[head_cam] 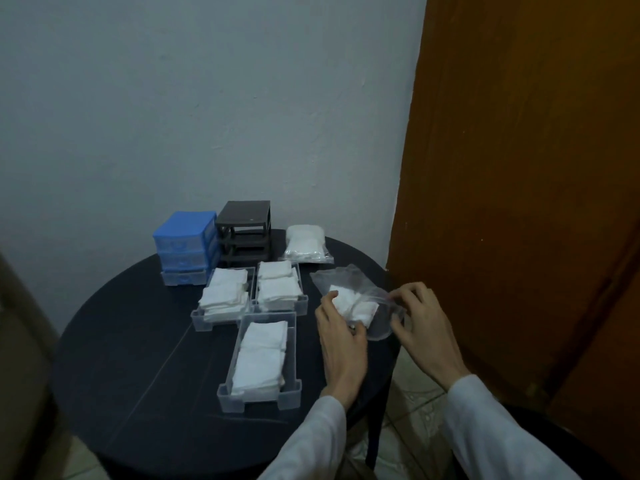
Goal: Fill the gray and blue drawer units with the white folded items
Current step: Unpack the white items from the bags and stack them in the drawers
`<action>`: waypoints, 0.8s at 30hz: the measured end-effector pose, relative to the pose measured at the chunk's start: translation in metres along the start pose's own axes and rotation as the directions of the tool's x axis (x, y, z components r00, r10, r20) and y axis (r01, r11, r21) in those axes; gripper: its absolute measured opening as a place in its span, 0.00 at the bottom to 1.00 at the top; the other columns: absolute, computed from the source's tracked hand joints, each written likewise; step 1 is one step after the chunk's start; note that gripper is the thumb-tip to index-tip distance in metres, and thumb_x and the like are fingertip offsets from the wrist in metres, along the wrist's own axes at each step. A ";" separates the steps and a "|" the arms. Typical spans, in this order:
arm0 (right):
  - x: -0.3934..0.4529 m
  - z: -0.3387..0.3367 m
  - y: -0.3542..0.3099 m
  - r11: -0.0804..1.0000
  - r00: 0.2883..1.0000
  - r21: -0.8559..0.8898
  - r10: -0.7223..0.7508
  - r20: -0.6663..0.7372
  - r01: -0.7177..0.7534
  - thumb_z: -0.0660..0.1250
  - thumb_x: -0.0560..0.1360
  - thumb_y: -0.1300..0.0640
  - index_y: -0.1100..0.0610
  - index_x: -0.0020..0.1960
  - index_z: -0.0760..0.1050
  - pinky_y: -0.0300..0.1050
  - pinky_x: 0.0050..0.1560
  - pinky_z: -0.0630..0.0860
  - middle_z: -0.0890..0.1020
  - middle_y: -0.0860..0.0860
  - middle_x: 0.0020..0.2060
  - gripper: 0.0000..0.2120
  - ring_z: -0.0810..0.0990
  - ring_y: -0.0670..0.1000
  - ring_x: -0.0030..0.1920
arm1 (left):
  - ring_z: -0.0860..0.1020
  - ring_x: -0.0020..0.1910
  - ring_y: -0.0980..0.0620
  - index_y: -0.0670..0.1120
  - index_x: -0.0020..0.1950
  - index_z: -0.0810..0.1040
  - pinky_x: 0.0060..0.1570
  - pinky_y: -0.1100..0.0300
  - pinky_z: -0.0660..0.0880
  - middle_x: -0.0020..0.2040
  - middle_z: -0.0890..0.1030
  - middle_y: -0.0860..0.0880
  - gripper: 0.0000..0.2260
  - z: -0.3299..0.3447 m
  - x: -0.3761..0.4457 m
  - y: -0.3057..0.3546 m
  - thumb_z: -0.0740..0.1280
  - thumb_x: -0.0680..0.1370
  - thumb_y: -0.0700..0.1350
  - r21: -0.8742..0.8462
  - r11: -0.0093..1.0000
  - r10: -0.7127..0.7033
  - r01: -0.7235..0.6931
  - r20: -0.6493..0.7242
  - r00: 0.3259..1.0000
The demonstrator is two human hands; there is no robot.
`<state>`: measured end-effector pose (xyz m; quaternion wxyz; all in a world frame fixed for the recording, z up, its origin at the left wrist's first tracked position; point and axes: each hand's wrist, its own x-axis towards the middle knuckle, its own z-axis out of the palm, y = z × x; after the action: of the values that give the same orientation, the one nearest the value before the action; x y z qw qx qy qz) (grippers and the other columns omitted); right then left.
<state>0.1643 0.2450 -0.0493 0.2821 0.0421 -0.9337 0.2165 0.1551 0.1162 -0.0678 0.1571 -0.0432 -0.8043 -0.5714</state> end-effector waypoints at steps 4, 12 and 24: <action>0.014 0.008 -0.001 0.980 0.980 0.163 0.088 0.178 -0.117 0.67 0.73 0.60 0.52 0.62 0.71 0.37 0.56 0.67 0.71 0.49 0.60 0.18 0.70 0.47 0.60 | 0.67 0.65 0.47 0.46 0.67 0.66 0.63 0.55 0.67 0.66 0.68 0.43 0.19 0.008 0.006 -0.005 0.63 0.76 0.37 0.050 0.998 -0.050 0.047 0.062 0.997; 0.015 0.013 0.008 0.912 0.930 0.335 0.114 0.350 -0.237 0.65 0.76 0.57 0.55 0.57 0.70 0.43 0.52 0.75 0.78 0.51 0.52 0.10 0.78 0.49 0.52 | 0.76 0.53 0.53 0.43 0.60 0.75 0.45 0.76 0.68 0.56 0.78 0.46 0.15 0.006 0.015 -0.007 0.64 0.74 0.33 -0.140 0.984 -0.104 0.113 0.067 0.992; 0.016 0.009 0.017 0.828 0.897 0.471 0.081 0.434 -0.303 0.67 0.74 0.57 0.52 0.59 0.73 0.35 0.47 0.72 0.80 0.48 0.51 0.13 0.78 0.46 0.51 | 0.80 0.53 0.52 0.41 0.58 0.78 0.48 0.69 0.75 0.53 0.82 0.44 0.11 0.006 0.020 -0.019 0.62 0.78 0.35 -0.356 0.928 -0.022 0.107 0.235 0.972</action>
<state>0.1425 0.2572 -0.0541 0.0413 0.0645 -0.8744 0.4791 0.1304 0.1131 -0.0813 0.0342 -0.1101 -0.6974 -0.7074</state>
